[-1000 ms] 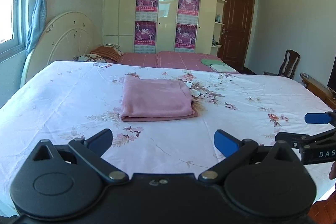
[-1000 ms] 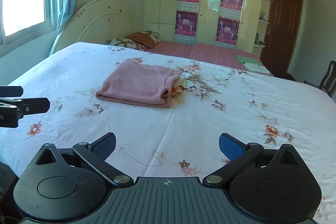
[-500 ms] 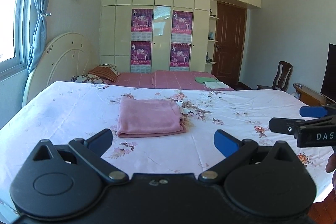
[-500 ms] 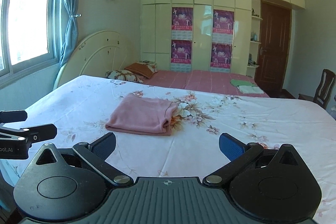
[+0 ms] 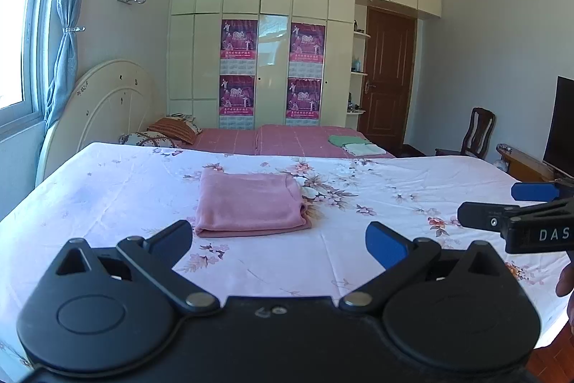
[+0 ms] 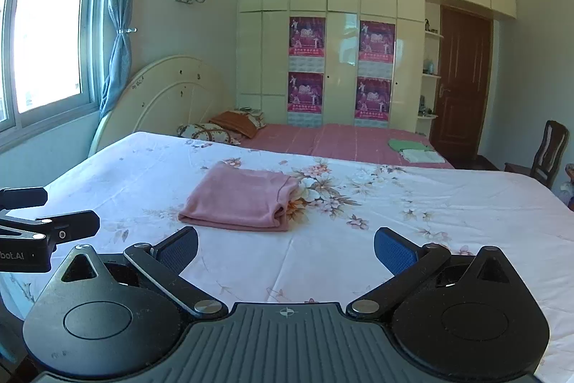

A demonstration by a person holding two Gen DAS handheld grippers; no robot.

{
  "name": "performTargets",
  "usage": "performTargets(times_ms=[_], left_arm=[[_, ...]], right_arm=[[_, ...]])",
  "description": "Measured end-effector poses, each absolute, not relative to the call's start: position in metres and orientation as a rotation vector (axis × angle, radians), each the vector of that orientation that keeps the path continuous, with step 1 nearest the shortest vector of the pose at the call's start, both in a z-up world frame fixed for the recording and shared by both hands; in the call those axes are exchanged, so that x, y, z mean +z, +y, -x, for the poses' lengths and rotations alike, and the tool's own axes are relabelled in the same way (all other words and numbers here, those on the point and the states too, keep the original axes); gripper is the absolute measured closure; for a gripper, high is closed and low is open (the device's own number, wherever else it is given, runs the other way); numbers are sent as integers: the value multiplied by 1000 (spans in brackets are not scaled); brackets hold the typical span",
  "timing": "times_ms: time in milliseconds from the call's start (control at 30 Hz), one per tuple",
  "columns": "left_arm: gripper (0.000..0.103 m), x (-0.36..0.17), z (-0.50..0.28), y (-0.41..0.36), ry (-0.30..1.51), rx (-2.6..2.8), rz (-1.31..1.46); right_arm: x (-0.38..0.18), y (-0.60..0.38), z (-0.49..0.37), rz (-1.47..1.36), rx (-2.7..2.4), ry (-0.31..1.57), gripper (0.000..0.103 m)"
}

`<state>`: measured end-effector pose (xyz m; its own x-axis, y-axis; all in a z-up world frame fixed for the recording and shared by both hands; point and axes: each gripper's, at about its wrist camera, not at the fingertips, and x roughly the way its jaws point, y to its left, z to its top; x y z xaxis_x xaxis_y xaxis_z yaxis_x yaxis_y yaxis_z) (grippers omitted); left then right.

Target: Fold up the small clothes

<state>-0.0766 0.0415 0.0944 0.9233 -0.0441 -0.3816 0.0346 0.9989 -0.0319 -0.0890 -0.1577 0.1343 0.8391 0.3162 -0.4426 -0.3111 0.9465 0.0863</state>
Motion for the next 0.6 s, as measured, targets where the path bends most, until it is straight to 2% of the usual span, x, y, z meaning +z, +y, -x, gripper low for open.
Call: performTargets(times_ms=[600], left_arm=[[0,92,78,43,394,-41,27]], right_arm=[[135,-155,90,-14,344,473,0]])
